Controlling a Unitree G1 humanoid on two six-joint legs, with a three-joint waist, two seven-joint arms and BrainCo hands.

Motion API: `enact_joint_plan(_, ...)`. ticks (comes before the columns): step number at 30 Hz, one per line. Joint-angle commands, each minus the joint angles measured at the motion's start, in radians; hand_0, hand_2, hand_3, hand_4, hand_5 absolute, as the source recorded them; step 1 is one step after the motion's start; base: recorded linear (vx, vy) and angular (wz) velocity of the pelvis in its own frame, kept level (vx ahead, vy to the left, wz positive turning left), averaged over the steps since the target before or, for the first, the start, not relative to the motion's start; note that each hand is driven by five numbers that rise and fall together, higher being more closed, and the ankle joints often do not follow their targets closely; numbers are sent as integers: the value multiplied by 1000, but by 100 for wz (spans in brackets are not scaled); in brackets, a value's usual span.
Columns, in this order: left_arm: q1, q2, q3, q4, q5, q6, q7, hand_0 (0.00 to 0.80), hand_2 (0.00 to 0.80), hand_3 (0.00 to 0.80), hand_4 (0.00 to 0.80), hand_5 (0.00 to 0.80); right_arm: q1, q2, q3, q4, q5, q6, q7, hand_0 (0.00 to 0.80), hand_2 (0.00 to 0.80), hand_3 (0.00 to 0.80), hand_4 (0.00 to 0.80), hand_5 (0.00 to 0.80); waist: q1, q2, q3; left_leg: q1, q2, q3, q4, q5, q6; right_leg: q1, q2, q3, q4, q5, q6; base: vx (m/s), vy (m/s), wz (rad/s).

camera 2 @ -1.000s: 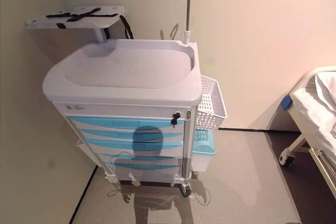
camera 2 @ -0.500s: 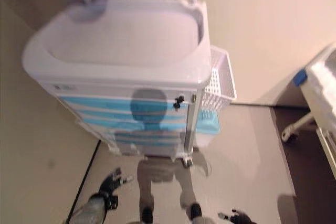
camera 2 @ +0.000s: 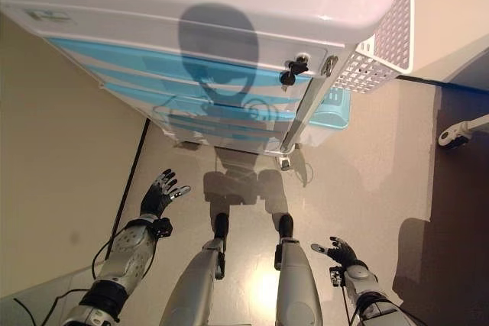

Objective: Open the drawer and pick up the medicine

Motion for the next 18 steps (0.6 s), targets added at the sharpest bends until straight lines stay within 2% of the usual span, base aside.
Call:
enact_joint_plan(1, -4, -36, 45, -113, -100, -72, 28, 0, 0, 0, 0, 0, 35, -11, 31, -28, 50, -25, -24, 0, 0, 0, 0, 0, 11, -20, -53, -97, -66, 22, 151, -95, 61, -49, 14, 14, 35, 24, 5, -58, 8, 9)
enact_joint_plan(6, -51, -75, 72, -119, -261, -100, 2, 0, 0, 0, 0, 0, 27, -15, 31, -38, 64, -35, -25, 0, 0, 0, 0, 0, 5, -24, -61, -181, -66, 27, 248, -133, 62, -138, 11, 28, 141, -16, -5, -7, 1, 0)
enact_joint_plan(8, -79, -90, 78, -124, -396, -106, -39, 0, 0, 0, 0, 0, 23, -24, 33, -38, 62, -35, -17, 0, 0, 0, 0, 0, -2, -24, -68, -225, -64, 31, 298, -155, 66, -184, 11, 37, 186, -37, -10, 0, 0, 0)
enact_joint_plan(10, -92, -95, 76, -128, -425, -107, -49, 0, 0, 0, 0, 0, 23, -24, 34, -35, 59, -34, -16, 0, 0, 0, 0, 0, -4, -24, -74, -242, -62, 33, 313, -162, 66, -203, 11, 40, 205, -44, -11, 41, -5, -1)
enact_joint_plan(11, -104, -97, 78, -140, -447, -112, -55, 0, 0, 0, 0, 0, 19, -26, 36, -30, 58, -32, -15, 0, 0, 0, 0, 0, -5, -24, -74, -243, -60, 29, 344, -203, 65, -208, 15, 46, 237, -80, -11, 84, -13, -3)
enact_joint_plan(18, -219, -135, 80, -108, -590, -131, -85, 0, 0, 0, 0, 0, 6, -30, 52, -31, 53, -36, 4, 0, 0, 0, 0, 0, -21, -33, -101, -330, -50, 32, 423, -238, 65, -295, 20, 56, 305, -109, -18, 14, -6, -1)
